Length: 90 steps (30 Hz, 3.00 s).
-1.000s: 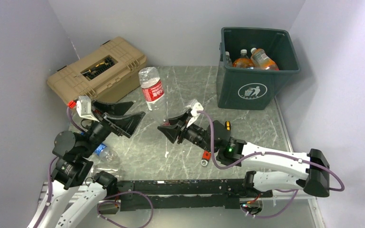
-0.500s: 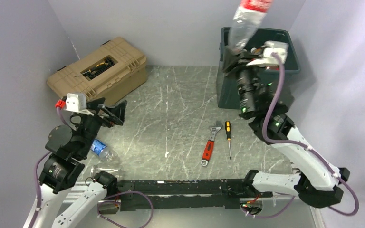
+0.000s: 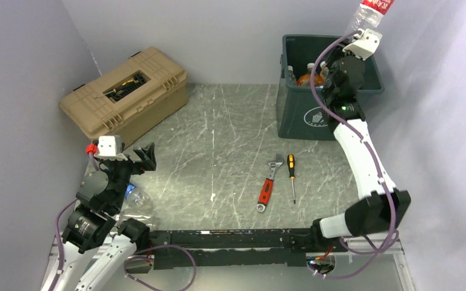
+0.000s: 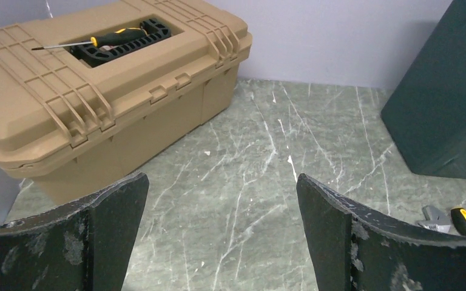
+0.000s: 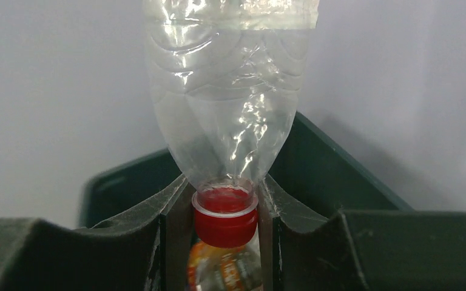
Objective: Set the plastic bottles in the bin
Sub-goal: Place the plastic bottle in the trash bin, then pick up the plastic bottle at the center of the board.
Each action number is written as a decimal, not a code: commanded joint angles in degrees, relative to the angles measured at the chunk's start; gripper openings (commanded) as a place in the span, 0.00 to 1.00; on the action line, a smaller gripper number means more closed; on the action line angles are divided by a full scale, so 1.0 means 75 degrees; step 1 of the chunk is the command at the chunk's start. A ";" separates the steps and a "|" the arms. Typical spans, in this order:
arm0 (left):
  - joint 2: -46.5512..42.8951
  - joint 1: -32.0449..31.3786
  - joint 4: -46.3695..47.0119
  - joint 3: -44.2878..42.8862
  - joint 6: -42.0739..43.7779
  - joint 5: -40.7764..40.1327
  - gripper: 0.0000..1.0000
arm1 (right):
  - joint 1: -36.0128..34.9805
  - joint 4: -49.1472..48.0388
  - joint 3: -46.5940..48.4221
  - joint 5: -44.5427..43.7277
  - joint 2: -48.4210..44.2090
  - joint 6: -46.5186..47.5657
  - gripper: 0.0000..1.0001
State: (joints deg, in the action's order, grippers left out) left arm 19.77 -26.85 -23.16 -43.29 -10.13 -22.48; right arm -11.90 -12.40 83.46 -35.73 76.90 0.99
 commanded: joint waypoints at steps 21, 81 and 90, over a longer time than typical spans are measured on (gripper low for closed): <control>-0.0049 -0.0017 0.0124 0.0030 -0.0019 0.0127 0.97 | 0.1355 0.1002 0.1664 0.1713 0.2662 -0.1280 0.98; 0.6628 0.4142 -0.3585 -0.0741 -0.6370 -0.0931 0.99 | -0.5290 -0.3076 -0.8750 0.4062 -0.1285 -0.5769 1.00; 0.7278 0.4865 -0.2302 0.0134 -0.6242 -0.0029 0.99 | -0.5354 -0.3024 -0.9162 0.3875 -0.1976 -0.5947 1.00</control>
State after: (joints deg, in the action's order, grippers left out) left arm 71.66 7.16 -45.34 -43.46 -56.64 -26.55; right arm -51.79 -32.62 15.07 -5.52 63.70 -42.94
